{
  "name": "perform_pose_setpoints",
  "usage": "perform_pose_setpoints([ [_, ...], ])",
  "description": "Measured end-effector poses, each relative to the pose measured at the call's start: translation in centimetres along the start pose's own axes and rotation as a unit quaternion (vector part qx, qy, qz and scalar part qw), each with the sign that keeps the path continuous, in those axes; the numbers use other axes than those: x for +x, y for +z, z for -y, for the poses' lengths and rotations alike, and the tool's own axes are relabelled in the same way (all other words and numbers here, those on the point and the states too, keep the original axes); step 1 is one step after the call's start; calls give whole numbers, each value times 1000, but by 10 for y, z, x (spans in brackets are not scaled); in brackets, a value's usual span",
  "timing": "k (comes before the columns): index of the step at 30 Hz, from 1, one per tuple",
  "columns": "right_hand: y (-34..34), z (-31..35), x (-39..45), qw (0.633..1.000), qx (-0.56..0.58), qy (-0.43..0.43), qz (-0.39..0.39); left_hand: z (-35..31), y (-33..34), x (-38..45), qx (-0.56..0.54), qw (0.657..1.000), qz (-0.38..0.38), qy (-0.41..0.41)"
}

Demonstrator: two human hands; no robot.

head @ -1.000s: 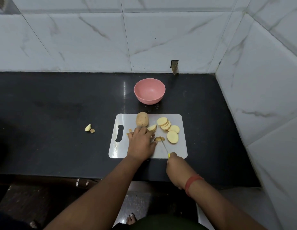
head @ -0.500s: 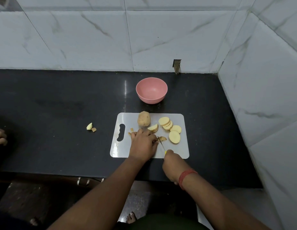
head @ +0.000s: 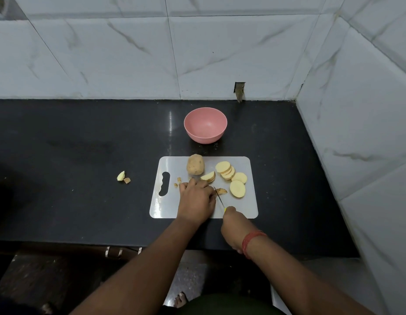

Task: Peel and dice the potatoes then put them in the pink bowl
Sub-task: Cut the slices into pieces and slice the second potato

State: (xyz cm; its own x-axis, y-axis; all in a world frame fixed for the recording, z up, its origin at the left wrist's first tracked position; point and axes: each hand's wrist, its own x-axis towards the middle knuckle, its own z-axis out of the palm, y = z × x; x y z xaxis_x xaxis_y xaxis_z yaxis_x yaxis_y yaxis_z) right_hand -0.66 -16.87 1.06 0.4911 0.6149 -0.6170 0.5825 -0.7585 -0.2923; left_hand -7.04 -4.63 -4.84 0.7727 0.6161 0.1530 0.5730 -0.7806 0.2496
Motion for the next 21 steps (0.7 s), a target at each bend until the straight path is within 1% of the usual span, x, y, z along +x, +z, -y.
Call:
perform_pose_setpoints([
  [4, 4, -11, -8, 999, 28, -7, 14, -1, -1, 0, 11, 1000, -2, 5],
  [11, 6, -26, -18, 999, 22, -24, 24, 0, 2, -1, 17, 1000, -4, 5],
  [13, 5, -28, -19, 999, 42, -26, -10, -2, 2, -2, 15, 1000, -4, 4],
  [17, -6, -27, -16, 989, 94, -16, -114, -5, 5, -3, 15, 999, -35, 20],
  [21, -15, -24, -14, 972, 165, -31, -162, -12, 7, 3, 47, 991, -50, 117],
])
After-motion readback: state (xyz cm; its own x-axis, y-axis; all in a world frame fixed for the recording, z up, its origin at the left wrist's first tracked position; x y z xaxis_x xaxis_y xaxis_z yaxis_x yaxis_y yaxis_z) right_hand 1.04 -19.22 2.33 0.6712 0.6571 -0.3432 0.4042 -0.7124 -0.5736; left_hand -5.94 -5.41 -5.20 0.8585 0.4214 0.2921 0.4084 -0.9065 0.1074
